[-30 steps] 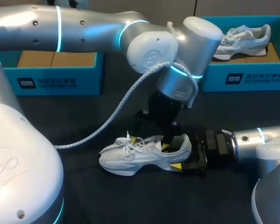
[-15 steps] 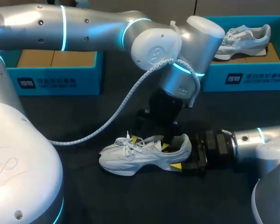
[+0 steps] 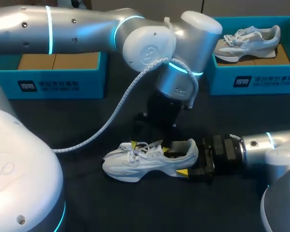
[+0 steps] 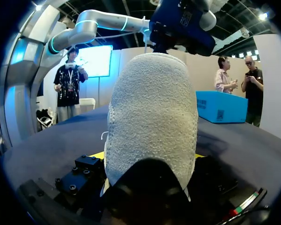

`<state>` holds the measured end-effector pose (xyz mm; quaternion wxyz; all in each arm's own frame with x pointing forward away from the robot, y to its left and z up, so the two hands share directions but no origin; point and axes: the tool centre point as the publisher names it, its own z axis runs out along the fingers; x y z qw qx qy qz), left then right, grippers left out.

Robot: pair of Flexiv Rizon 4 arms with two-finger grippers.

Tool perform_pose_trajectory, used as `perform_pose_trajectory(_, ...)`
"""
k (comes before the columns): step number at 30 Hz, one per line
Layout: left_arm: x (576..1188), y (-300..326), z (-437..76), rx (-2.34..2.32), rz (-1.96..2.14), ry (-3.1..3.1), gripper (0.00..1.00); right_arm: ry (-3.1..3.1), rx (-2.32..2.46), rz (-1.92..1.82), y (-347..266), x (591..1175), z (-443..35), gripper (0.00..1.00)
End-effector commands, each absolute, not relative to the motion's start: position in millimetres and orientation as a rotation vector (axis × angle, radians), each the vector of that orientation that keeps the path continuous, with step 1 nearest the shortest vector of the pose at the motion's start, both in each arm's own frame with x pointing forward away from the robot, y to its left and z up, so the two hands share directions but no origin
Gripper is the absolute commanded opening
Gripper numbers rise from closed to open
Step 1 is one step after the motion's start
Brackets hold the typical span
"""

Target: Take the shoe out of the shoebox, open the shoe tongue, remove and reinsert the insole, then place the shoe into the shoebox

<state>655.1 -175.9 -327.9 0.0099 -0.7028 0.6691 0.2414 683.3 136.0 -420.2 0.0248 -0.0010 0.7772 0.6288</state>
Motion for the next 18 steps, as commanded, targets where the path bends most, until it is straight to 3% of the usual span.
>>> perform_pose_trajectory(1, 650.8, -180.5, -330.3, -2.196, 0.735, 2.093, 0.95, 2.405, 0.0, 1.941, 138.7, 681.9, -423.1, 0.0)
perform_pose_trajectory(4, 654.4, -185.9, -336.2, -2.206, 0.76, 2.073, 0.9, 2.405, 0.0, 1.941, 138.7, 681.9, -423.1, 0.0)
perform_pose_trajectory(8, 655.0, -183.5, -336.8, -2.214, 0.775, 2.069, 0.49, 2.405, 0.0, 1.941, 138.7, 681.9, -423.1, 0.0)
perform_pose_trajectory(14, 655.5, -178.8, -331.8, -2.223, 0.739, 2.076, 0.39, 2.405, 0.0, 1.941, 138.7, 681.9, -423.1, 0.0)
perform_pose_trajectory(18, 654.4, -180.4, -326.3, -2.212, 0.687, 2.115, 0.4, 2.405, 0.0, 1.941, 138.7, 681.9, -423.1, 0.0)
